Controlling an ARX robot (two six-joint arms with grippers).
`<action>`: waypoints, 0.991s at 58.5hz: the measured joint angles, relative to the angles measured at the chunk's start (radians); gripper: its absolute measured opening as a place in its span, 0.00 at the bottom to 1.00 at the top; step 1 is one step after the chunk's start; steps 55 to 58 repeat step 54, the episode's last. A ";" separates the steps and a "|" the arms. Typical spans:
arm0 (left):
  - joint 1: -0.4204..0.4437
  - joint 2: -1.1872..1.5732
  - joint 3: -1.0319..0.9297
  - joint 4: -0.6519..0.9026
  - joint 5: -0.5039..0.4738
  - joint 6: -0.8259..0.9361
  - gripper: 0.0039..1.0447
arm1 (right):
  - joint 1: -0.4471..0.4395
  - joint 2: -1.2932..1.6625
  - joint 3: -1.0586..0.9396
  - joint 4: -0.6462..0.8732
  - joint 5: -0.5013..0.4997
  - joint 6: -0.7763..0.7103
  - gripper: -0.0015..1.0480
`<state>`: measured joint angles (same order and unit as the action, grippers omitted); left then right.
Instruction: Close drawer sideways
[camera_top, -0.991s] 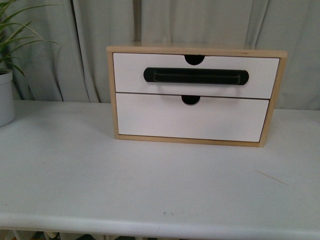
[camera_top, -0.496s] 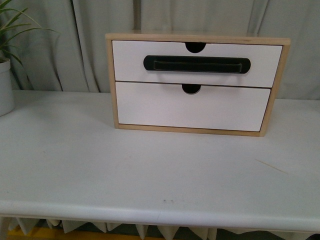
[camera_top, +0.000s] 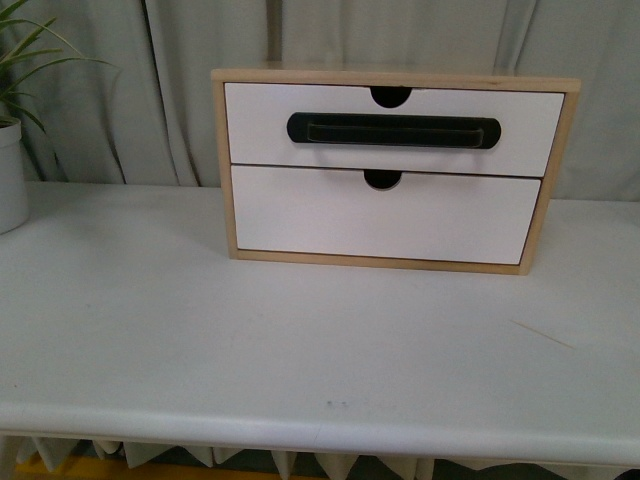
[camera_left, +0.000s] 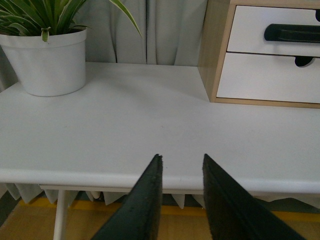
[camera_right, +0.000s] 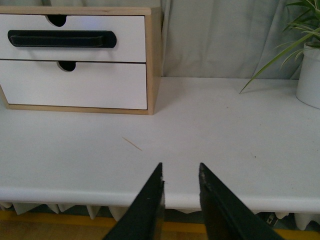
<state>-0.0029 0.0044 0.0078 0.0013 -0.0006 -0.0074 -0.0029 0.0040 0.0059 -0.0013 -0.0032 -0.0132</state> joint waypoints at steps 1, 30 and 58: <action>0.000 0.000 0.000 0.000 0.000 0.000 0.38 | 0.000 0.000 0.000 0.000 0.000 0.000 0.29; 0.000 0.000 0.000 0.000 0.000 0.001 0.95 | 0.000 0.000 0.000 0.000 0.000 0.002 0.91; 0.000 0.000 0.000 0.000 0.000 0.001 0.95 | 0.000 0.000 0.000 0.000 0.000 0.002 0.91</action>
